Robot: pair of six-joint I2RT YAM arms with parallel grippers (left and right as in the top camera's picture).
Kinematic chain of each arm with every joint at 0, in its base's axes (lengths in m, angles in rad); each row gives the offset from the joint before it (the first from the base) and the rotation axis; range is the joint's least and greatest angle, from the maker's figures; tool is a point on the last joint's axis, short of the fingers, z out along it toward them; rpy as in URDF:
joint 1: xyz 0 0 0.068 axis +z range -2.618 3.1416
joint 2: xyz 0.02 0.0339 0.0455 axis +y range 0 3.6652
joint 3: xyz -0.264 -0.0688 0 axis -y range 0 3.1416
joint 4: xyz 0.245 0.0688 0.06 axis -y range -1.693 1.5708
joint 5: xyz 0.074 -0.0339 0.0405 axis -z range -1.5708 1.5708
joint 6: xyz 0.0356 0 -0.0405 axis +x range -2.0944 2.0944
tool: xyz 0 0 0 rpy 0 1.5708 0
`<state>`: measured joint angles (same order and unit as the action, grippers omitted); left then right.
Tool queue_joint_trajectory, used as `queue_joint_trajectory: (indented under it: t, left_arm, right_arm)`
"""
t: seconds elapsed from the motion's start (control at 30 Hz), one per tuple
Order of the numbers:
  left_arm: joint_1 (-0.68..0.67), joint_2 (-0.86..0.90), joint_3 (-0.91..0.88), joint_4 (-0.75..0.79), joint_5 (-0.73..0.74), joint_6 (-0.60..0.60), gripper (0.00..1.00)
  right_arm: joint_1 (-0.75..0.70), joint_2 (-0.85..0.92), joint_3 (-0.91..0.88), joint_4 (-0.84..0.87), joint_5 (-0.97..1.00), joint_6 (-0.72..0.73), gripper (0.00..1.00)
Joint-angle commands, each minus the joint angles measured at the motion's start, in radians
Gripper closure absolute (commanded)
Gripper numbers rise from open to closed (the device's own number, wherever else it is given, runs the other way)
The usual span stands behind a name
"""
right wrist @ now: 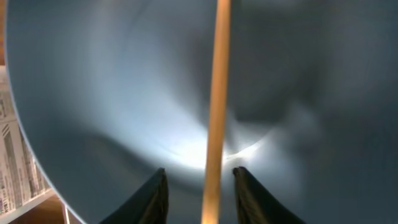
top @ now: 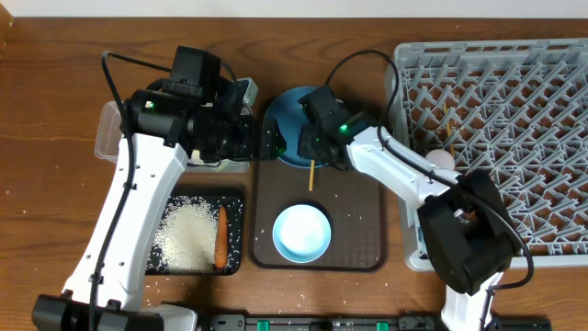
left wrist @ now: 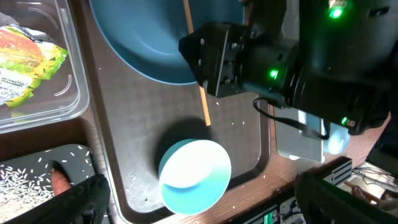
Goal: Sort waste into correct bins and load items into the dishwasher rack
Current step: 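Grasp the second chopstick with the right gripper and lift it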
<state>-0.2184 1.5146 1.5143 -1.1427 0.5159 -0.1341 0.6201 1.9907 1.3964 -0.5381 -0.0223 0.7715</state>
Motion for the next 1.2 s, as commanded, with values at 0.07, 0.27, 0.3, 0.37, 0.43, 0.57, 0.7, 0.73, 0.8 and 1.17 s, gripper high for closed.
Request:
queue_joint_trajectory:
  t: [0.07,0.27,0.3,0.37,0.43,0.57,0.7,0.73,0.8,1.17]
  left_arm:
    - [0.004,0.004,-0.005,-0.001,-0.009,0.0,0.03]
    - [0.004,0.004,-0.005,-0.001,-0.009,0.0,0.03]
    - [0.004,0.004,-0.005,-0.001,-0.009,0.0,0.03]
    - [0.004,0.004,-0.005,-0.001,-0.009,0.0,0.03]
    - [0.004,0.004,-0.005,-0.001,-0.009,0.0,0.03]
    - [0.004,0.004,-0.005,-0.001,-0.009,0.0,0.03]
    - [0.004,0.004,-0.005,-0.001,-0.009,0.0,0.03]
    - [0.004,0.004,-0.005,-0.001,-0.009,0.0,0.03]
    - [0.004,0.004,-0.005,-0.001,-0.009,0.0,0.03]
    - [0.004,0.004,-0.005,-0.001,-0.009,0.0,0.03]
  right_arm:
    - [0.027,0.004,-0.002,-0.008,0.026,0.01,0.72]
    - [0.028,0.004,-0.002,-0.048,0.079,0.01,0.76]
    - [0.028,0.004,-0.002,-0.054,0.086,0.01,0.77]
    - [0.028,0.004,-0.002,-0.058,0.092,0.01,0.78]
    - [0.028,0.004,-0.002,-0.057,0.093,0.01,0.8]
    - [0.028,0.004,-0.002,-0.056,0.094,0.01,0.85]
    - [0.028,0.004,-0.002,-0.058,0.094,0.01,0.87]
    - [0.028,0.004,-0.002,-0.058,0.093,0.01,0.88]
    - [0.028,0.004,-0.002,-0.06,0.094,0.01,0.91]
    - [0.013,-0.016,0.02,-0.053,0.083,0.002,0.99]
